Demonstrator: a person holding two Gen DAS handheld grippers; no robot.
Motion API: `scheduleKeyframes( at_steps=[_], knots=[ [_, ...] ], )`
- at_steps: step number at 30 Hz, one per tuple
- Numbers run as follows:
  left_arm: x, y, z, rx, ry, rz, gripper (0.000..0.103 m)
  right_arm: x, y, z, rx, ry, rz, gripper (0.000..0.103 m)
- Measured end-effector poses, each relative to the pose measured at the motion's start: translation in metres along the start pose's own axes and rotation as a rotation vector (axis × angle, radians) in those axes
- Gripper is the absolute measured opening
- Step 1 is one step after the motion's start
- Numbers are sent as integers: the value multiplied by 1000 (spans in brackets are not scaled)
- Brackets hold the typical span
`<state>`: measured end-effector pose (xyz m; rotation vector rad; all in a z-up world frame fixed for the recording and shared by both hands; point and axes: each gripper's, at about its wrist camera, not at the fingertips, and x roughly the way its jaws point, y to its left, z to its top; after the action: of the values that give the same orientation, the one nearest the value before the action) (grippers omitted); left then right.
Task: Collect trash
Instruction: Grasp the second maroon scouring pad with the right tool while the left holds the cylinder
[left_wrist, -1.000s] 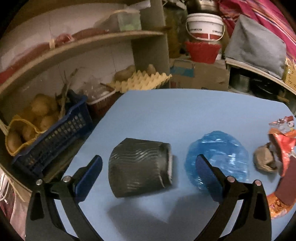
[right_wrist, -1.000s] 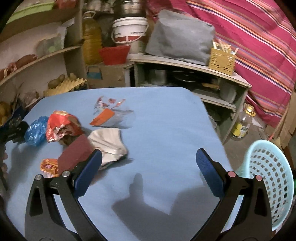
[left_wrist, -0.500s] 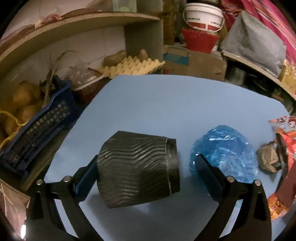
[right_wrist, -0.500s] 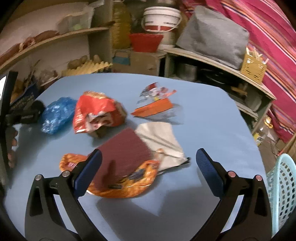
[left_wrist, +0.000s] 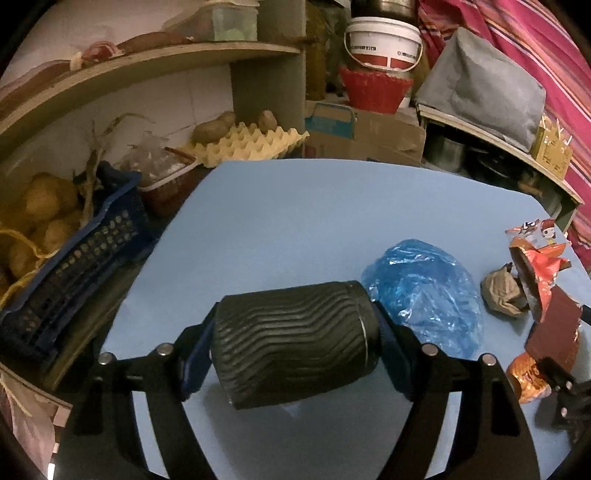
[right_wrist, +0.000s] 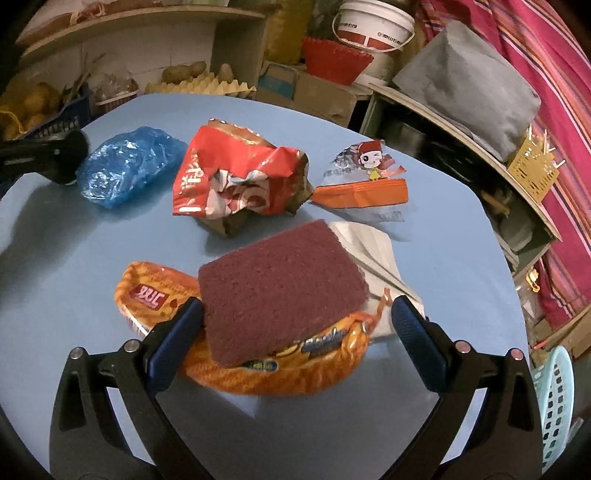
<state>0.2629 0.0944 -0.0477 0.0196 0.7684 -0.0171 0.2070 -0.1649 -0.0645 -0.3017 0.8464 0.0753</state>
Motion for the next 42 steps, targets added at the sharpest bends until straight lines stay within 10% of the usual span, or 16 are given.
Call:
scheduleKeyframes(
  at_steps=[7,17,21,29,36,41,42],
  knots=[
    [-1,5,0,-4,-3,-1,77,11,-3,8,4,28,55,97],
    [-3,5,-1,0,-7,-3,76,5,-14,8,26,30,137,62],
    [-4,2,0,-10,-8,-8,76,5,-5,6,-32,32,105,97],
    [-6,0,2,-20,-16,-5,76,11,6,4,-72,39,73,98],
    [-6,2,2,-26,-13,2,76,13,-19,8,53,51,162,45],
    [-9,2,3,-34,-22,3,76,2,-40,7,109,34,208,42],
    [-10,1,3,-32,-25,3,76,-1,-42,6,104,22,207,59]
  ],
)
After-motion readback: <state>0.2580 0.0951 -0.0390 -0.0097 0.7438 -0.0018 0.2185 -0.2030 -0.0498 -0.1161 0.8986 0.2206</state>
